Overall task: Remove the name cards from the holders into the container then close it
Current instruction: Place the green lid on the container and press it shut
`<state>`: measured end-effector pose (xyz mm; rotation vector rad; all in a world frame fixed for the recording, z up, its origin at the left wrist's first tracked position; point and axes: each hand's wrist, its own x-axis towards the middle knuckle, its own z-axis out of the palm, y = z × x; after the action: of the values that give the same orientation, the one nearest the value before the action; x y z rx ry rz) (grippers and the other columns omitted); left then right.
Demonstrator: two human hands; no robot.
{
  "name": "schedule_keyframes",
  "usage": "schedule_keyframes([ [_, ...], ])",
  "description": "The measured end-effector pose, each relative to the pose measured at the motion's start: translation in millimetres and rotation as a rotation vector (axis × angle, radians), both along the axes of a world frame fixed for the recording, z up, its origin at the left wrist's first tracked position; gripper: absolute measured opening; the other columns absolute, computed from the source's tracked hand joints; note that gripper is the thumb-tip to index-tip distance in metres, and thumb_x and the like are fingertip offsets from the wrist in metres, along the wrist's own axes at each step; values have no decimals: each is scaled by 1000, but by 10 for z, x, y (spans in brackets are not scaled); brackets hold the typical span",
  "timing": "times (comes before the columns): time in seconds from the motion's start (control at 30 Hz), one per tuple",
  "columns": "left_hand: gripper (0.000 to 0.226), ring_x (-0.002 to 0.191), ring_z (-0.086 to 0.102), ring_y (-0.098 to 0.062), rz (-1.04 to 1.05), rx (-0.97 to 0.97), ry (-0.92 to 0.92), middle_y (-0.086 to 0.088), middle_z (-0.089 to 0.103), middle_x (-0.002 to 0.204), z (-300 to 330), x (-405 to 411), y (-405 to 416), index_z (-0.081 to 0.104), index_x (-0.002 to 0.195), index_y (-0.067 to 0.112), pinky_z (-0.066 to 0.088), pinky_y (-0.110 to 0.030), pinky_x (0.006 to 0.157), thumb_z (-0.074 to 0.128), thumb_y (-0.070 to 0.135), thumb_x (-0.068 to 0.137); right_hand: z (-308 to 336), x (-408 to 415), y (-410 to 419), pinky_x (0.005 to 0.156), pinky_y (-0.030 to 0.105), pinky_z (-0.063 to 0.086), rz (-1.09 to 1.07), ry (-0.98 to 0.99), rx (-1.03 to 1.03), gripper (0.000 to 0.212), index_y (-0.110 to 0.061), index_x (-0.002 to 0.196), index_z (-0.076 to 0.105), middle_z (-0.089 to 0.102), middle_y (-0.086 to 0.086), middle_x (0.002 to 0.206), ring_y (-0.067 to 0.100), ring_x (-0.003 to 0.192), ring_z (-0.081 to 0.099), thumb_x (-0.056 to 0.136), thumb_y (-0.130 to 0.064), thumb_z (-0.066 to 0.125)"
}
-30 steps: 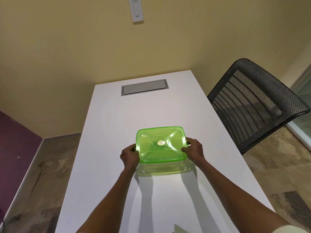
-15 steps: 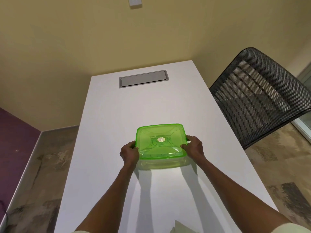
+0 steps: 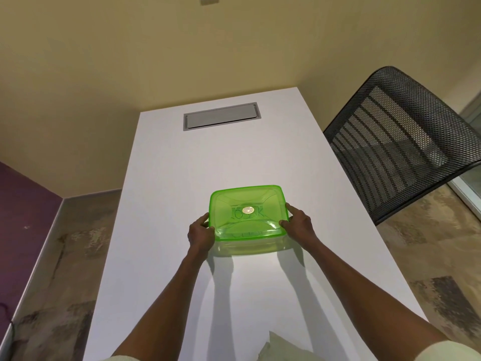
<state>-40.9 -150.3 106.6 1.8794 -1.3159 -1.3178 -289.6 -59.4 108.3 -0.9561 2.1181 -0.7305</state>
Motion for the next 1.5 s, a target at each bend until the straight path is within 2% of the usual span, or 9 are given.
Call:
schedule_keyframes([
  [0.2,77,82,45,-25,-153,200,172,-16,67,102,22,156,24,32,150,28,38,-35,70,48,-14,87,84,-90,63,77,31,48,73,-102,69,86,-23,148,36,59,12,83,22,72,55,75,-2,77],
  [0.43,79,61,45,-17,-152,168,103,-21,68,118,25,151,47,31,151,20,38,-30,63,54,-17,85,80,-16,111,77,24,41,25,-52,-1,86,-25,148,37,61,11,86,20,81,55,74,1,73],
  [0.57,76,85,59,-23,-94,158,51,-21,67,120,-35,132,24,34,150,13,53,-39,92,63,-11,84,55,-8,65,76,25,43,24,-9,28,88,-23,149,34,59,11,85,23,84,56,74,1,72],
  [0.67,64,99,70,-31,-63,144,-57,-21,70,116,-39,91,2,49,141,9,52,-43,100,69,-4,82,22,-37,32,93,32,49,10,-24,72,89,-19,150,31,66,23,114,31,107,62,75,-2,75],
  [0.97,51,74,63,-24,-49,149,-63,-22,73,104,15,63,20,61,130,7,55,-45,94,69,-5,80,-26,-77,-34,99,46,50,-11,-78,151,74,-9,138,49,64,24,121,36,112,63,72,-4,81],
  [1.13,60,106,63,-30,-81,174,-96,-18,63,128,100,-9,14,49,141,6,52,-43,99,61,-6,83,-20,-127,-47,86,42,58,-34,-210,163,69,-9,137,51,68,23,106,29,82,68,75,1,78],
  [1.27,51,122,51,-39,-93,33,-358,-27,52,129,289,-218,46,47,129,-3,46,-40,100,53,1,79,32,-212,-58,64,34,52,-27,-320,215,59,2,129,55,62,17,78,23,61,56,75,2,78],
  [1.4,57,128,45,-38,-216,-188,-415,-25,49,134,401,-518,45,42,135,-4,40,-41,108,55,2,79,87,-323,-141,64,31,51,-56,-377,260,29,0,91,63,60,18,90,22,69,56,75,-15,82],
  [1.5,74,148,20,-30,-396,-262,-402,-18,26,157,388,-754,37,19,152,0,17,-35,122,58,18,92,61,-423,-274,61,29,49,-157,-380,181,47,10,102,61,61,18,94,23,72,57,78,-25,80],
])
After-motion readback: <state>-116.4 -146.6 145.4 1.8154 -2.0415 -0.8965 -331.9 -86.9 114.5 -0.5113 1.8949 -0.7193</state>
